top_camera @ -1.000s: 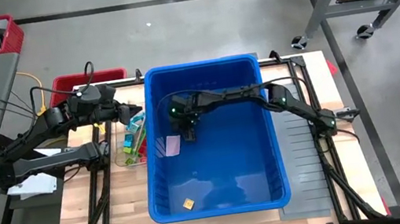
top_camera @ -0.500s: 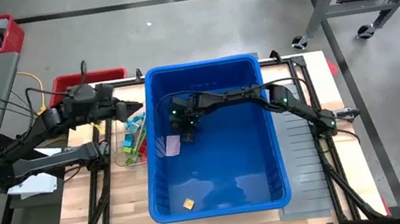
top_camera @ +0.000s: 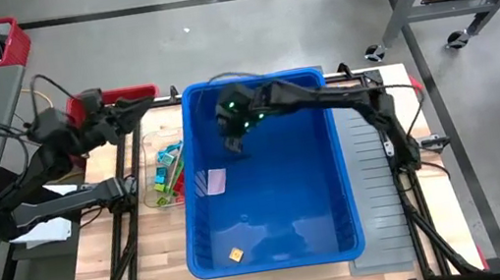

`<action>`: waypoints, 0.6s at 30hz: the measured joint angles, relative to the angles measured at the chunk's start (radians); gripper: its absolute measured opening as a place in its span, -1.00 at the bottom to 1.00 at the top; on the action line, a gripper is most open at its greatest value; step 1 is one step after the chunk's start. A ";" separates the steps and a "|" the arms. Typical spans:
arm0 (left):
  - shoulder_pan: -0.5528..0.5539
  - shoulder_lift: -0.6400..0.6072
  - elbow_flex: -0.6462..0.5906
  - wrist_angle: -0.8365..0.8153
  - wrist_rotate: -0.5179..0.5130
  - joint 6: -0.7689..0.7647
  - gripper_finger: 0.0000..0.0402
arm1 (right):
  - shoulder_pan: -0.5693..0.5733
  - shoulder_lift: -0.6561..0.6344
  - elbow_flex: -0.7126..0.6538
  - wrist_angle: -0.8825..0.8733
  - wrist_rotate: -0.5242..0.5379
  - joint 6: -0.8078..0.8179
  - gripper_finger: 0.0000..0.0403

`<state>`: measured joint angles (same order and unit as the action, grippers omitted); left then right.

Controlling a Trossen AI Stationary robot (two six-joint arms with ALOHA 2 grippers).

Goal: Sort blocks

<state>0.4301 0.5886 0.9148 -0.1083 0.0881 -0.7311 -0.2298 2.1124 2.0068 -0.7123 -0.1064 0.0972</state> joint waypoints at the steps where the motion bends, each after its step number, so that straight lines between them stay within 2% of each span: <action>1: 0.000 -0.001 0.000 0.009 -0.003 0.001 0.01 | 0.000 -0.025 0.000 0.017 0.001 0.001 -0.99; 5: 0.000 0.000 0.001 0.007 -0.011 0.001 0.01 | -0.004 -0.087 0.004 0.017 0.008 -0.008 -0.99; 11: 0.000 0.000 0.001 -0.007 -0.010 -0.024 0.01 | 0.007 -0.062 0.004 -0.052 -0.017 0.014 -0.98; 14: 0.000 0.001 0.001 -0.010 -0.010 -0.024 0.01 | 0.026 0.004 0.004 -0.116 -0.034 -0.028 -0.87; 18: 0.000 0.002 0.001 -0.034 -0.010 -0.024 0.01 | 0.050 0.128 0.002 -0.175 -0.037 -0.163 -0.54</action>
<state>0.4301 0.5903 0.9154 -0.1428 0.0777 -0.7551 -0.1796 2.2408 2.0087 -0.8871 -0.1436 -0.0663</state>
